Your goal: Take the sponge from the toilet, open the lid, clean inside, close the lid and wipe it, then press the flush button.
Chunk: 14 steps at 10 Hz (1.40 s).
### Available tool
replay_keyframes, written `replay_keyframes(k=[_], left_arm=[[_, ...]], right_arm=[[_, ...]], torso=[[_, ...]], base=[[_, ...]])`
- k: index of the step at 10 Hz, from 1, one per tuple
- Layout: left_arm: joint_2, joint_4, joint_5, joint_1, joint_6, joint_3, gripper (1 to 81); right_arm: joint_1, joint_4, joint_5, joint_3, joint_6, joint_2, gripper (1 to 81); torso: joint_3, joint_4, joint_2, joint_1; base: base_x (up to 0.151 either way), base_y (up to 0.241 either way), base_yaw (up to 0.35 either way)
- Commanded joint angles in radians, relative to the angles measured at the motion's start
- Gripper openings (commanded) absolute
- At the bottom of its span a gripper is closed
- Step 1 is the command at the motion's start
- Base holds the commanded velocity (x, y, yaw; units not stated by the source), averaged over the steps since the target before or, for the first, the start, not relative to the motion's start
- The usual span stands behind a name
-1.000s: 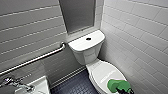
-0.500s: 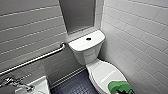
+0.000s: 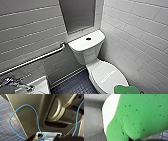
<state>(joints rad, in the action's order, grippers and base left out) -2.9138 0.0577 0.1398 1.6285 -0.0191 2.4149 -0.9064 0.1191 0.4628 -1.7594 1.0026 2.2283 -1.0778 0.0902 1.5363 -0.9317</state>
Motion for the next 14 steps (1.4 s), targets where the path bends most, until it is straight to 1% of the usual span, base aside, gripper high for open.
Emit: replay_keyframes(k=[1, 2, 3, 4, 5, 6, 7, 8, 10, 12, 14], left_arm=[[0.027, -0.006, -0.077, 0.020, 0.010, -0.042, 81.1], [0.057, -0.006, -0.080, -0.003, 0.010, -0.100, 81.1], [0.109, -0.007, -0.088, -0.029, 0.010, -0.194, 81.1], [0.177, -0.009, -0.091, -0.057, 0.011, -0.310, 81.1], [0.255, -0.010, -0.092, -0.087, 0.011, -0.433, 81.1], [0.310, -0.012, -0.098, -0.118, 0.011, -0.516, 81.1], [0.368, -0.013, -0.139, -0.159, 0.010, -0.604, 81.1], [0.411, -0.010, -0.164, -0.193, 0.008, -0.663, 81.1], [0.477, 0.001, -0.166, -0.265, 0.004, -0.738, 81.1], [0.531, 0.011, -0.169, -0.346, -0.004, -0.792, 81.1], [0.585, 0.065, -0.198, -0.451, -0.025, -0.853, 81.1]], right_arm=[[-0.010, 0.027, 0.004, 0.203, -0.019, -0.204, 1.0], [-0.042, 0.037, 0.000, 0.237, -0.025, -0.241, 1.0], [-0.099, 0.057, 0.000, 0.259, -0.025, -0.281, 1.0], [-0.171, 0.083, 0.004, 0.264, -0.025, -0.298, 1.0], [-0.248, 0.106, 0.007, 0.235, -0.025, -0.286, 1.0], [-0.315, 0.114, 0.010, 0.192, -0.027, -0.267, 1.0], [-0.371, 0.146, 0.025, 0.146, -0.027, -0.242, 1.0], [-0.421, 0.172, 0.034, 0.111, -0.027, -0.214, 1.0], [-0.501, 0.204, 0.069, 0.054, -0.027, -0.163, 1.0], [-0.553, 0.255, 0.071, -0.020, -0.025, -0.099, 1.0], [-0.621, 0.300, 0.076, -0.104, -0.027, -0.019, 1.0]], torso=[[0.000, 0.000, 0.000, 0.000], [0.000, 0.000, 0.000, 0.000], [0.000, 0.000, 0.000, 0.000], [0.000, 0.000, 0.000, 0.000], [0.000, 0.000, 0.000, 0.000], [0.000, 0.000, 0.000, 0.000], [0.000, 0.000, 0.000, 0.000], [0.000, 0.000, 0.000, 0.000], [0.000, 0.000, 0.000, 0.000], [0.000, 0.000, 0.000, 0.000], [0.000, 0.000, 0.000, 0.000]], base=[[0.000, 0.000, 0.000], [0.000, 0.000, 0.000], [0.000, 0.000, 0.000], [0.000, 0.000, 0.000], [0.000, 0.000, 0.000], [0.000, 0.000, 0.000], [0.000, 0.000, 0.000], [0.000, 0.000, 0.000], [0.000, 0.000, 0.000], [0.000, 0.000, 0.000], [0.000, 0.000, 0.000]])
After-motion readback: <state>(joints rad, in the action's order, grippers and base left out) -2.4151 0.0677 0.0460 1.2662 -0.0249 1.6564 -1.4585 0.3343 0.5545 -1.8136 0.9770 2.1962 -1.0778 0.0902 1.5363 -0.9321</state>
